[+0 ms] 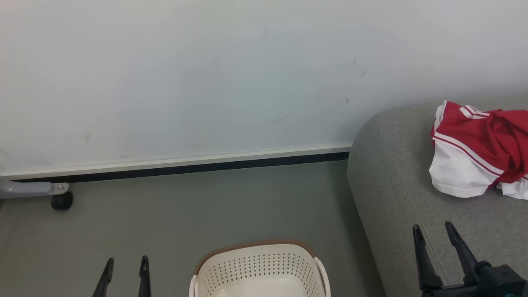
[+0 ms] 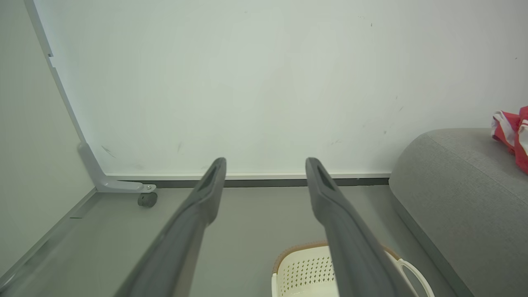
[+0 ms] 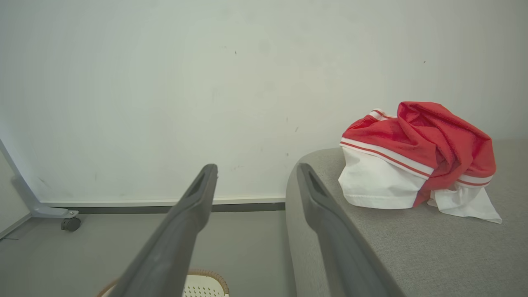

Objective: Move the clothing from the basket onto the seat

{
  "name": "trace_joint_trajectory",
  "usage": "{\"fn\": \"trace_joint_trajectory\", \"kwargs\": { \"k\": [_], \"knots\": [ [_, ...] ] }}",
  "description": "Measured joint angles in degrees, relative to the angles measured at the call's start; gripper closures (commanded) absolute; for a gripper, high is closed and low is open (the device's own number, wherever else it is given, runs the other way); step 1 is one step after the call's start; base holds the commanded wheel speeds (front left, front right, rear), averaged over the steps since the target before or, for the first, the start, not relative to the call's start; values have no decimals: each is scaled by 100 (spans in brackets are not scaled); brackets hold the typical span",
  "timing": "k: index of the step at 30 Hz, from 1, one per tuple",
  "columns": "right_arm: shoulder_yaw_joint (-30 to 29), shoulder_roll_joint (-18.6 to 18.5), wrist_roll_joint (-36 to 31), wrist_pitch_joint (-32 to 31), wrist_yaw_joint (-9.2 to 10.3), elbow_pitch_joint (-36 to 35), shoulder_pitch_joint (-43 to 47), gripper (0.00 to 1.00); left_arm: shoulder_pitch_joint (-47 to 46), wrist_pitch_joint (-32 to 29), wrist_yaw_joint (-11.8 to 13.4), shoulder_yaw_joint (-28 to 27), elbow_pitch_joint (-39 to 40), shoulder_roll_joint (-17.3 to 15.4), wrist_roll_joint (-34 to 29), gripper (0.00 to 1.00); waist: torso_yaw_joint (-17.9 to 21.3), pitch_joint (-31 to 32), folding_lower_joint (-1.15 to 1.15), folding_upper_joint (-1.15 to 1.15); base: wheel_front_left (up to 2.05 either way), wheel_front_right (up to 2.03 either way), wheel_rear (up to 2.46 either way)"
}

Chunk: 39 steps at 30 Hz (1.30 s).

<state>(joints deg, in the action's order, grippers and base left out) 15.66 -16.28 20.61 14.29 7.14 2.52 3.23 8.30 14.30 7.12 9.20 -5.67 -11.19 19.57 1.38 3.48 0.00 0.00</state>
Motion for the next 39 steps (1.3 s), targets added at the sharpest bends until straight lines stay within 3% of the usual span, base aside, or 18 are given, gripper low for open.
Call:
{"fn": "trace_joint_trajectory", "kwargs": {
  "k": [15,18,19,20,29,30,39],
  "knots": [
    [-179,60,-148,0,1,-144,82,0,40,0,0,-90,105,36,-159,0,-56,-47,0,0,0,0,0],
    [-232,60,-149,0,1,-144,82,0,41,0,0,-90,108,36,-162,11,-64,-56,0,0,0,0,0],
    [-248,60,-152,0,1,-144,82,0,41,0,0,-90,109,35,-165,2,-67,-58,0,0,0,0,0],
    [-261,60,-157,0,1,-144,83,0,41,0,0,-92,109,35,-169,0,-70,-60,0,0,0,0,0],
    [-346,119,-256,-1,10,-193,107,0,45,0,0,-125,114,37,-212,0,-110,-57,0,0,0,0,0],
    [-343,125,-256,-5,11,-179,114,100,47,-2,-1,-123,101,42,-212,100,-114,-56,0,0,0,0,0],
    [-305,318,-166,-67,-11,160,294,100,151,-66,-31,-99,-231,174,-127,100,-115,-65,0,0,0,0,0]
  ]
}}
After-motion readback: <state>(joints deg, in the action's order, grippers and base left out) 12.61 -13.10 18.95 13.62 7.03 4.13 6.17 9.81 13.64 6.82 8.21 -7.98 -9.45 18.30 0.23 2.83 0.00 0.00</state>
